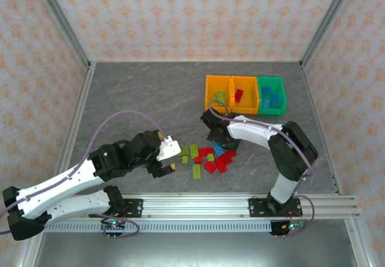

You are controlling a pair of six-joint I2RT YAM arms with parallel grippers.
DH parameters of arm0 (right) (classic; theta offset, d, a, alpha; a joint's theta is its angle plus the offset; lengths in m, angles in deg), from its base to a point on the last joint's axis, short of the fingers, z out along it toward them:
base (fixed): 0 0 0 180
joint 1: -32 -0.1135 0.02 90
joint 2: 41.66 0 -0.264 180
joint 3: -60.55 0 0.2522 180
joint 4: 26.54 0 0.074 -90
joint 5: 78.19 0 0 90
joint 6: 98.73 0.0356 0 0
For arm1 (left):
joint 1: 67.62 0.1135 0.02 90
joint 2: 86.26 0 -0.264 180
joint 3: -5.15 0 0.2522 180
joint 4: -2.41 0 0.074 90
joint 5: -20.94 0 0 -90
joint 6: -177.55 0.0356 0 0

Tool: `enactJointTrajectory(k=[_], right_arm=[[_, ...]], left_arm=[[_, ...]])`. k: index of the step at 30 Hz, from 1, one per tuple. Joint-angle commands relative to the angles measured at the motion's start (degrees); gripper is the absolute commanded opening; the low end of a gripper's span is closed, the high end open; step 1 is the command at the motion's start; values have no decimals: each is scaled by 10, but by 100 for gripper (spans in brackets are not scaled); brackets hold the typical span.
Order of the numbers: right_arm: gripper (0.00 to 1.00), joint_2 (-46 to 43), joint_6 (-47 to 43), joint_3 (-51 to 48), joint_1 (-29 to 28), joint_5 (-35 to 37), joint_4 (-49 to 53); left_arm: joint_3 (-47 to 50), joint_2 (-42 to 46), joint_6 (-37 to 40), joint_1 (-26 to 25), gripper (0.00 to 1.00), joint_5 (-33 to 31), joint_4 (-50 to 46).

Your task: Sort the legos into containers by color

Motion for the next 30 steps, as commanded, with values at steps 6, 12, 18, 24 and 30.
enactJointTrajectory(k=[6,12,18,24,30], right_arm=[[72,19,0,4,3,-6,-10],[57,-65,-2,-6,3,18,-5],[53,-217,-28,-42,47,90,-19],[51,-268,-132,-47,293,34,-85],[52,-54,-203,116,442,-76,-87]], left_arm=[[8,10,13,-1,100,-6,-6],[8,13,14,-1,100,-6,-5],[11,39,7,-1,100,-5,9],[23,60,1,-1,100,-34,28],[20,39,1,-1,100,-44,18]])
